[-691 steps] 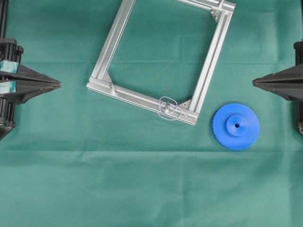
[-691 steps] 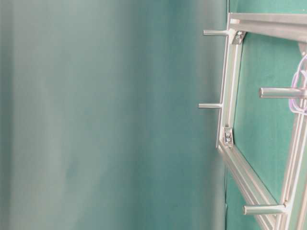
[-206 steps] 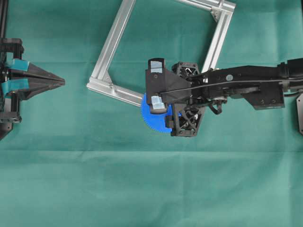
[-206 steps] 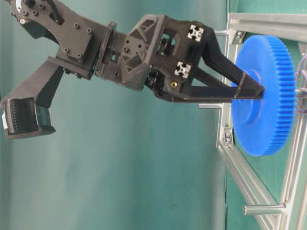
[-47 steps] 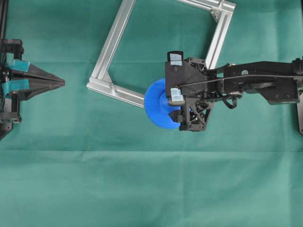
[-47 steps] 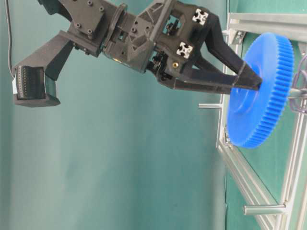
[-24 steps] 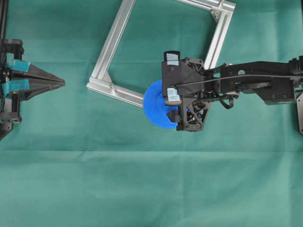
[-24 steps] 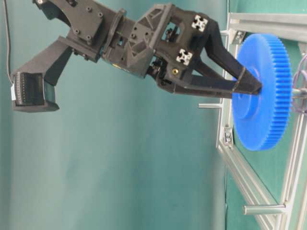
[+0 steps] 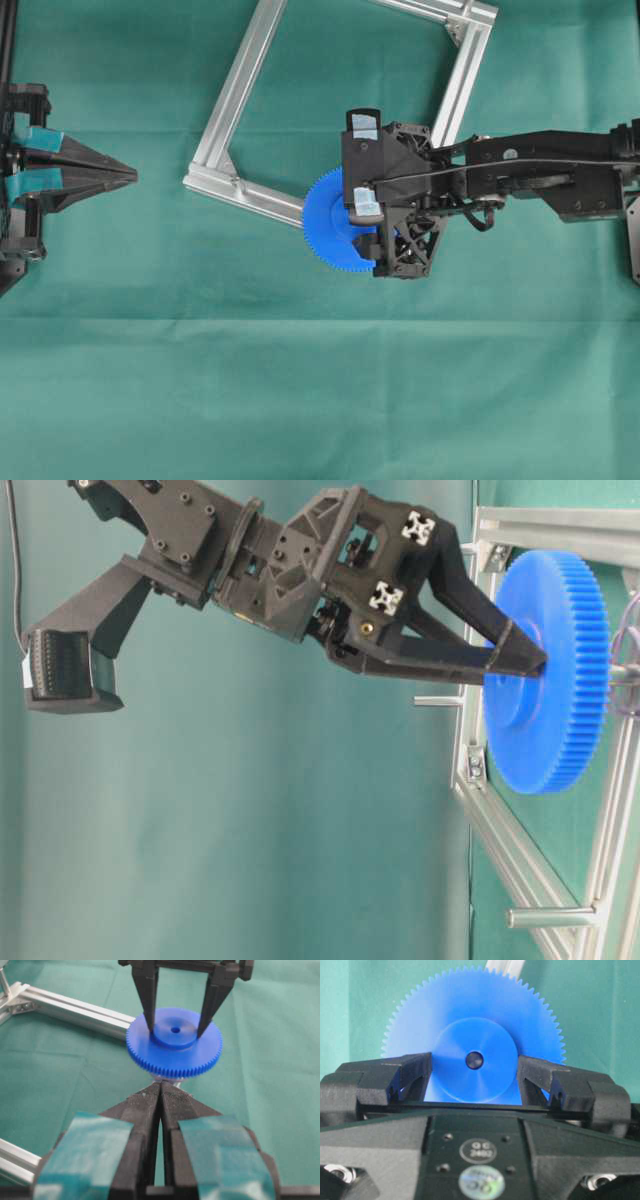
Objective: Find the location of the shaft and insert the gear.
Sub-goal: 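Push the gear onto the shaft with the right gripper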
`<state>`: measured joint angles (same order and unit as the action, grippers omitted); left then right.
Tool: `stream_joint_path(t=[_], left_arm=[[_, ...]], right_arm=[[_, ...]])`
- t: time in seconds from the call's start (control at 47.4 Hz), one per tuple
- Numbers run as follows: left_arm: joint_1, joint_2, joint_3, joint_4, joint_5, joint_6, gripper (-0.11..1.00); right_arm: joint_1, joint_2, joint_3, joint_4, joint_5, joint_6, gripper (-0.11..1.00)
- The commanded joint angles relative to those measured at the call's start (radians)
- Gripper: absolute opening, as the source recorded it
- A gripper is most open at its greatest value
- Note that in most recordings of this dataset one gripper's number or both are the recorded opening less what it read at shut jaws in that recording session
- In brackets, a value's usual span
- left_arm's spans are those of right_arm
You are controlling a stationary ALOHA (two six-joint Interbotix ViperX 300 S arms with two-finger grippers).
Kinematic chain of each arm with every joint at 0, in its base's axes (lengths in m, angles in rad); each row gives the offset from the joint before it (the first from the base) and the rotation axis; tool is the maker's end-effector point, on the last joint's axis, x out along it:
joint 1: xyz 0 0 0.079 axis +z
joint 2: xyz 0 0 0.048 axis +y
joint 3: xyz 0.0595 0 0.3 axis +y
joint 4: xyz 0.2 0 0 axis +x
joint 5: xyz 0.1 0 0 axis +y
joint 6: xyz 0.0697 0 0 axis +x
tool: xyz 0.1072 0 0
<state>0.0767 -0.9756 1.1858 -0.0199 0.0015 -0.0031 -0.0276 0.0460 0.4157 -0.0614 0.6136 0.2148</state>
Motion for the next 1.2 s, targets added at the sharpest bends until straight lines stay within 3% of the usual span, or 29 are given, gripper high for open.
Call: stream_joint_path(t=[0.0, 1.182], left_arm=[[0.003, 0.009, -0.009, -0.002, -0.006, -0.002, 0.01], [0.003, 0.009, -0.005, -0.002, -0.005, -0.003, 0.01]], right_arm=[[0.006, -0.011, 0.003, 0.002, -0.003, 0.0, 0.69], [0.002, -0.032, 0.051, 0.002, -0.064, 0.002, 0.69]])
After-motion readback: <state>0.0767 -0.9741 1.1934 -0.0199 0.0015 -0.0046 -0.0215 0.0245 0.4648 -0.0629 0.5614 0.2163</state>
